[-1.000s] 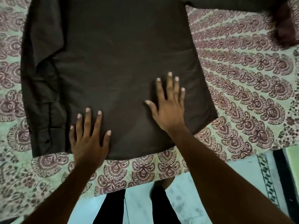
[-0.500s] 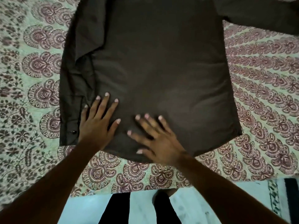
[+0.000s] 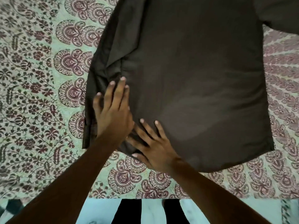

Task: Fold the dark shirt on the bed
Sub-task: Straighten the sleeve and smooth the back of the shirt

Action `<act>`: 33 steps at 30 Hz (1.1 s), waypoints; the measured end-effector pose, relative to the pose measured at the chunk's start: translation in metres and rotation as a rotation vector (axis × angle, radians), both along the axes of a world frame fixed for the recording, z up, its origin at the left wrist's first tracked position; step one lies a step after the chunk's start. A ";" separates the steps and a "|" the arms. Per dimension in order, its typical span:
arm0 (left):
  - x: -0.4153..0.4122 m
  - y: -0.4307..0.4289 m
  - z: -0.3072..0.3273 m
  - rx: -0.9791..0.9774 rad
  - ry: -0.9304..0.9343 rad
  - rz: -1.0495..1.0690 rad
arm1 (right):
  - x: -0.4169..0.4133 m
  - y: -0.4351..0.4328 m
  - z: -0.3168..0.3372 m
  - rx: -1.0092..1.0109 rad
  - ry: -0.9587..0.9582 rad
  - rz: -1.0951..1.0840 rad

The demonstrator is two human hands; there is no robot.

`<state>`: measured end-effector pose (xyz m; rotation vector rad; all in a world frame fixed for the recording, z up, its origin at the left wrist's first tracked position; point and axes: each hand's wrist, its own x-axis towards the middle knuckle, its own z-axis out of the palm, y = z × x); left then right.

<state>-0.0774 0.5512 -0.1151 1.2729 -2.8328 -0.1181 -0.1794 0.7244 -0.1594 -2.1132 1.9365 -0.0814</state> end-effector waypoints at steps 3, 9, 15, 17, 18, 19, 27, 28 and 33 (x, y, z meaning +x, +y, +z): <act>-0.013 -0.024 -0.017 0.065 -0.052 -0.218 | -0.016 0.009 0.004 0.029 0.036 -0.085; 0.007 -0.007 -0.031 0.052 -0.185 -0.315 | -0.083 0.042 0.012 0.144 0.114 -0.588; 0.000 0.039 -0.021 0.218 -0.096 -0.449 | -0.109 0.142 0.021 0.162 0.072 -1.158; -0.010 0.065 -0.026 0.270 -0.088 -0.530 | -0.122 0.175 0.026 0.208 0.073 -1.224; -0.012 0.076 -0.029 0.277 -0.102 -0.513 | -0.128 0.186 0.026 0.228 0.059 -1.265; -0.016 0.086 -0.031 0.271 -0.116 -0.474 | -0.135 0.196 0.028 0.235 0.047 -1.328; -0.025 0.106 -0.035 0.177 -0.136 -0.332 | -0.172 0.197 0.027 0.156 0.062 -0.866; -0.024 0.106 -0.035 0.183 -0.139 -0.326 | -0.173 0.201 0.024 0.172 0.048 -0.961; -0.021 0.119 -0.031 0.234 -0.152 -0.190 | -0.175 0.204 0.025 0.210 0.053 -1.393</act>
